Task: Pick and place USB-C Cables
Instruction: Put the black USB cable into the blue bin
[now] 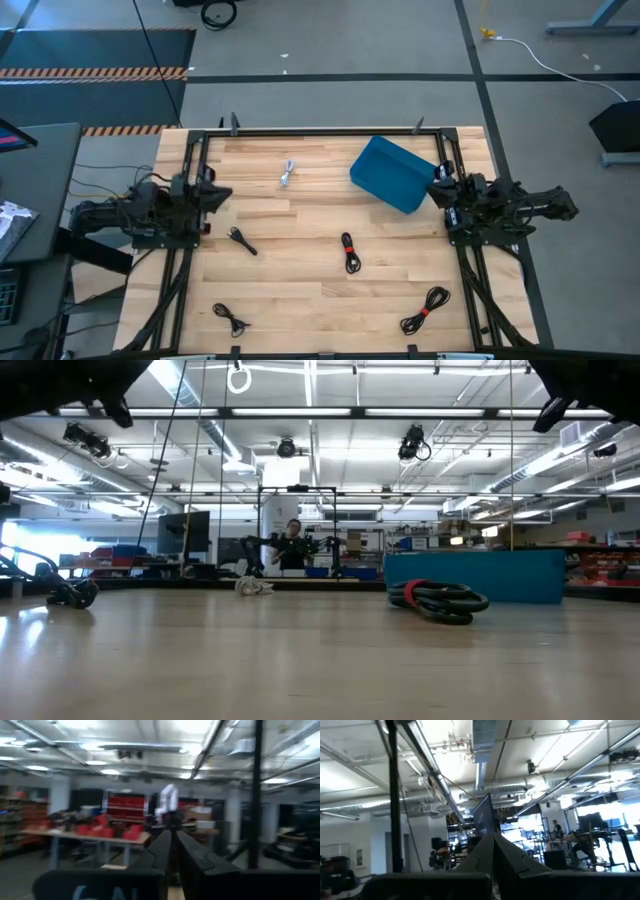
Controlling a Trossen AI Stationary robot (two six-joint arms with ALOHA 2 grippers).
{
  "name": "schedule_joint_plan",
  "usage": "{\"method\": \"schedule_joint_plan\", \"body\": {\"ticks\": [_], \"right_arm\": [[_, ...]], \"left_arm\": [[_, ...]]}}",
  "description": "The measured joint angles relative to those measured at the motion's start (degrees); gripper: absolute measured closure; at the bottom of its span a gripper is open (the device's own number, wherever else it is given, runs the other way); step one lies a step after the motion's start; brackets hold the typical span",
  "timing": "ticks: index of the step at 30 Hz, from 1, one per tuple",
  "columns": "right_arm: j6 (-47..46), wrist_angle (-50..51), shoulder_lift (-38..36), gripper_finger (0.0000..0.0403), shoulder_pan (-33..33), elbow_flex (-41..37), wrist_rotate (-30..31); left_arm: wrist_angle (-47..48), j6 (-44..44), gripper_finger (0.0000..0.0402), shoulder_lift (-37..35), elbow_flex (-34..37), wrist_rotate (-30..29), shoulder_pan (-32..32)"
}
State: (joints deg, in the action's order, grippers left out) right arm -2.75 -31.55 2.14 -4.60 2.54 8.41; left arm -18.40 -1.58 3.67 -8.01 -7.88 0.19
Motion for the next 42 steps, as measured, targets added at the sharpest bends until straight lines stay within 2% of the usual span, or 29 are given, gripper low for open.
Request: {"method": "schedule_joint_plan", "body": {"ticks": [6,12,16,21,25,30,37,42], "right_arm": [[-0.68,5.11,11.22,0.0345,0.00,9.61,0.53],[-4.96,24.28,29.88,0.0287,0.00,27.41,2.64],[-9.88,41.56,42.60,0.0275,-0.17,40.48,2.64],[-19.29,64.13,56.63,0.0276,-0.20,54.48,0.99],[-23.08,78.76,65.51,0.0276,-0.35,61.75,-5.52],[-24.52,89.28,73.59,0.0276,-2.74,64.13,-14.69],[-24.85,94.14,82.37,0.0275,-9.97,64.13,-32.76],[-27.09,93.28,85.83,0.0275,-17.30,64.13,-41.73]], "left_arm": [[8.82,6.92,0.0278,11.38,-10.74,-4.59,0.00],[9.69,15.69,0.0188,25.71,-18.57,-9.61,0.02],[9.57,20.75,0.0165,33.06,-22.30,-12.12,0.02],[9.63,26.33,0.0165,38.82,-23.26,-13.00,0.02],[10.11,28.09,0.0175,41.46,-23.26,-13.00,0.01],[11.27,27.91,0.0185,41.85,-23.26,-13.00,0.02],[11.79,26.57,0.0189,41.65,-23.26,-12.98,0.02],[11.86,26.20,0.0189,41.65,-23.26,-12.96,0.02]]}}
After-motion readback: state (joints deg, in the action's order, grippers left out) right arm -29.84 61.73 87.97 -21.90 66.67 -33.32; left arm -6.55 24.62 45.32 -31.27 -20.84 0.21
